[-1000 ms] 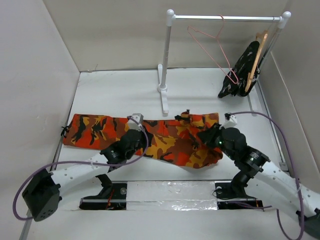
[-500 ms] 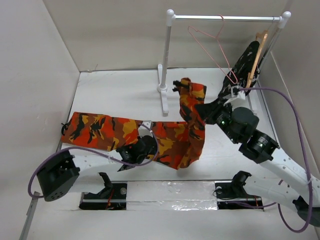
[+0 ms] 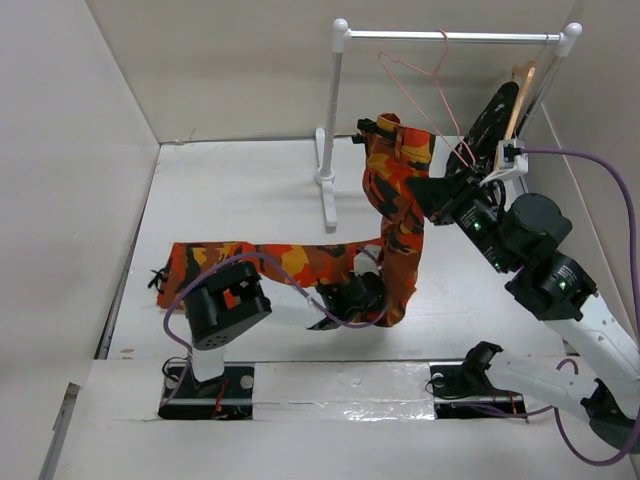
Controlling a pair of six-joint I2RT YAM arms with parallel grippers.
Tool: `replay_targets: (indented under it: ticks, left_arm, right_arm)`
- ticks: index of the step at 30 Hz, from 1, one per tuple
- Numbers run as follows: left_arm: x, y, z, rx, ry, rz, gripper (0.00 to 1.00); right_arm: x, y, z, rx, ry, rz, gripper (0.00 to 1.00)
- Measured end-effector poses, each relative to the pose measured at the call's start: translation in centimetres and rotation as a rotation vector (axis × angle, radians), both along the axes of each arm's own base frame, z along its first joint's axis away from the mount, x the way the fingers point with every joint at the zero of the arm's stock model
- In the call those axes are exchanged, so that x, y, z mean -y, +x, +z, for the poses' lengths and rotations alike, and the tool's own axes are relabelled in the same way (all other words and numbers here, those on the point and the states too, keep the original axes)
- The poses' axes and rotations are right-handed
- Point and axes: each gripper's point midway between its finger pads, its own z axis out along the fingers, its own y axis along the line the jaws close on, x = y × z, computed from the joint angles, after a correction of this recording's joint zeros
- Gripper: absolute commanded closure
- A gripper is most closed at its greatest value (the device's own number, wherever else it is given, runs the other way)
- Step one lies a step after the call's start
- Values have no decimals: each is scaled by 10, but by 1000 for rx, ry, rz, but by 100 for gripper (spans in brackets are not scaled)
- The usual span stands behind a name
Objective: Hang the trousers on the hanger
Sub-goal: Fold the trousers at the center of the board.
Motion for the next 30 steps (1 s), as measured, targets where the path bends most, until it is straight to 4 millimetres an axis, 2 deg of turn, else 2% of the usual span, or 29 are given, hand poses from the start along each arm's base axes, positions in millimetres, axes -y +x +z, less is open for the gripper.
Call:
replay_targets:
  ticks: [2,5,6,7,9,11,15,18,21,23,27,29,30]
  left_arm:
    - [22,-4,6,2,-27,-37,98]
    - [35,-7,22,23,-63,-58,78]
    - [34,-7,27,32,-69,-56,65]
    - [31,-6,34,43,-75,-51,59]
    - [12,-2,53,65,-95,-21,59]
    - [-21,8,81,101,-124,39,59]
    - [-122,35,161,228,-274,286,61]
    - [-201,30,228,350,-463,451,62]
    - [-263,7,294,455,-677,544,63]
    - [-291,-5,318,487,-743,583,63]
    - [-319,-16,336,500,-744,626,63]
    - [-329,-21,336,502,-739,636,63]
    - [-332,-23,335,502,-737,640,63]
  right_arm:
    - [-2,0,-1,-7,-14,4,100]
    - [-5,2,-5,-17,-35,9,100]
    - [-7,3,-6,-20,-40,13,100]
    - [-10,4,-9,-24,-48,15,100]
    - [-15,7,-13,-34,-59,20,100]
    - [-23,11,-20,-48,-73,29,100]
    - [-54,24,-33,-84,-121,69,100]
    - [-91,35,-42,-100,-155,110,100]
    - [-140,46,-49,-105,-184,160,100]
    - [-180,51,-57,-103,-201,198,100]
    - [-268,56,-89,-114,-258,279,100]
    - [-317,53,-115,-122,-283,322,80]
    - [-341,49,-132,-128,-299,348,55]
